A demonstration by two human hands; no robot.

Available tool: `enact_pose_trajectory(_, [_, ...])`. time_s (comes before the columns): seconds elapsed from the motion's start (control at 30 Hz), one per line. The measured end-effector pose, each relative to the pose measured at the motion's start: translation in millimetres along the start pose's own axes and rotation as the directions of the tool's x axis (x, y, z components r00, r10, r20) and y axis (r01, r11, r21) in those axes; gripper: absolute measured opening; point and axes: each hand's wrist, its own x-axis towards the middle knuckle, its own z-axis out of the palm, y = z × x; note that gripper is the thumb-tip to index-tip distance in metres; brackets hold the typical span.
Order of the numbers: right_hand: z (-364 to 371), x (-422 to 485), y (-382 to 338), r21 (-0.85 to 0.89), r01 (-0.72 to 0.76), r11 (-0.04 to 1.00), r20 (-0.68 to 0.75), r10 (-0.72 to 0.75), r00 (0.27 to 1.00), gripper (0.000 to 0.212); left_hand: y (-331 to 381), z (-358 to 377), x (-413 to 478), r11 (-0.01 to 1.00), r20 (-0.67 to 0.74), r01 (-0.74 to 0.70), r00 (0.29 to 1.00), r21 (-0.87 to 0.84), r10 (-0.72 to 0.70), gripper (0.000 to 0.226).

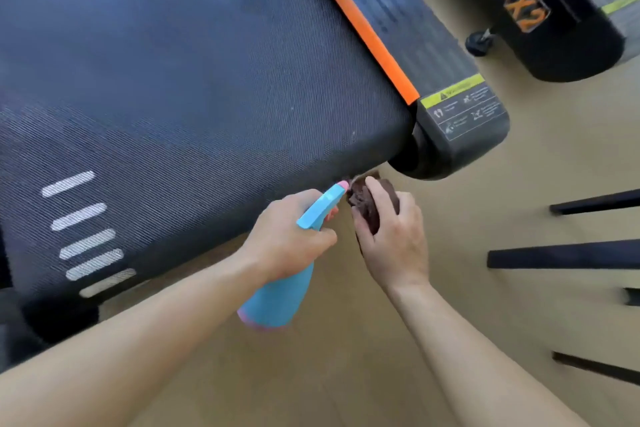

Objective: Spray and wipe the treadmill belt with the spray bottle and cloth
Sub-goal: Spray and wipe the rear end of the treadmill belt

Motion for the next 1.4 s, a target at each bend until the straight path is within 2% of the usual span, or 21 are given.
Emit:
enact_pose_trajectory(0.17, [12.2,3.3,49.0,-0.050,0.164,0.985,0.134,-0.156,0.979,0.054,-30.5,45.2,21.5,1.000,-0.019,0.008,1.000,-0.030,-0.008,0.020])
enact_pose_trajectory(0.37, [14.1,19.0,73.5,0.007,0.142,0.990,0.111,-0.142,0.984,0.053,-51.4,70.5,31.8,0.996,-0.133,-0.002,0.991,-0.091,-0.011,0.027])
enact_pose_trajectory(0.6, [37.9,3.3,80.8,0.229,0.097,0.968,0.068,-0.115,0.991,0.054,-49.4,84.3,31.7,0.990,-0.176,-0.076,0.983,-0.115,0.055,0.032])
enact_pose_trajectory(0.8, [33.9,-4.3,86.2,0.422,0.077,0.903,-0.017,-0.077,0.997,0.054,-39.7,97.2,26.5,0.976,-0.274,-0.150,0.956,-0.160,0.102,0.030])
enact_pose_trajectory(0.97, [18.6,2.7,84.6,0.416,0.144,0.898,-0.104,-0.111,0.988,0.059,-31.7,96.3,27.5,0.985,-0.324,-0.145,0.940,-0.096,0.107,0.027])
enact_pose_trajectory(1.07, [15.0,6.3,84.9,0.418,0.127,0.899,-0.144,-0.072,0.987,0.056,-23.4,96.7,29.6,0.987,-0.331,-0.130,0.939,-0.097,0.091,0.011])
enact_pose_trajectory(1.13, [13.7,6.3,86.0,0.426,0.125,0.896,-0.160,-0.061,0.985,0.055,-21.3,97.9,29.2,0.988,-0.341,-0.129,0.936,-0.083,0.094,0.008])
enact_pose_trajectory(1.23, [12.5,6.7,84.7,0.418,0.209,0.884,-0.226,-0.122,0.967,0.056,-25.2,97.5,23.3,0.987,-0.340,-0.137,0.935,-0.081,0.102,0.006])
enact_pose_trajectory(1.4, [19.4,34.5,50.2,0.421,0.319,0.849,-0.427,-0.124,0.896,0.057,-33.3,85.4,9.6,0.975,-0.358,-0.134,0.932,-0.179,0.063,0.028])
